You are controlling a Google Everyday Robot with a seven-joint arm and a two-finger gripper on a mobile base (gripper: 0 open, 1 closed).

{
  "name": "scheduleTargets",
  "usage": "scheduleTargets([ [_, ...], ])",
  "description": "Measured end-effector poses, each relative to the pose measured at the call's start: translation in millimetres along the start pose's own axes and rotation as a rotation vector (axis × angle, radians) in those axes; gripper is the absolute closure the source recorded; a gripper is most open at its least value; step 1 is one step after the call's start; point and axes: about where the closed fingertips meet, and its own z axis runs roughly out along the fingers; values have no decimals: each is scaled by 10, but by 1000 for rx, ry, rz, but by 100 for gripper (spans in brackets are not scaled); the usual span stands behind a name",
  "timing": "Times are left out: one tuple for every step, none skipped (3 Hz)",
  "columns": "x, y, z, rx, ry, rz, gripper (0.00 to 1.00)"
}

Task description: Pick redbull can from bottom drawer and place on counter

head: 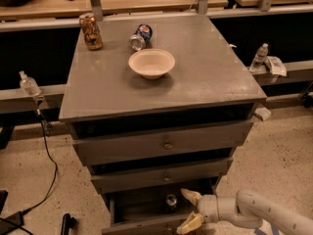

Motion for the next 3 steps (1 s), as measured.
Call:
scheduleTargets([
  [124,-190,67,43,14,23,15],
  [254,-379,126,61,11,62,21],
  [443,-636,206,78,4,99,18],
])
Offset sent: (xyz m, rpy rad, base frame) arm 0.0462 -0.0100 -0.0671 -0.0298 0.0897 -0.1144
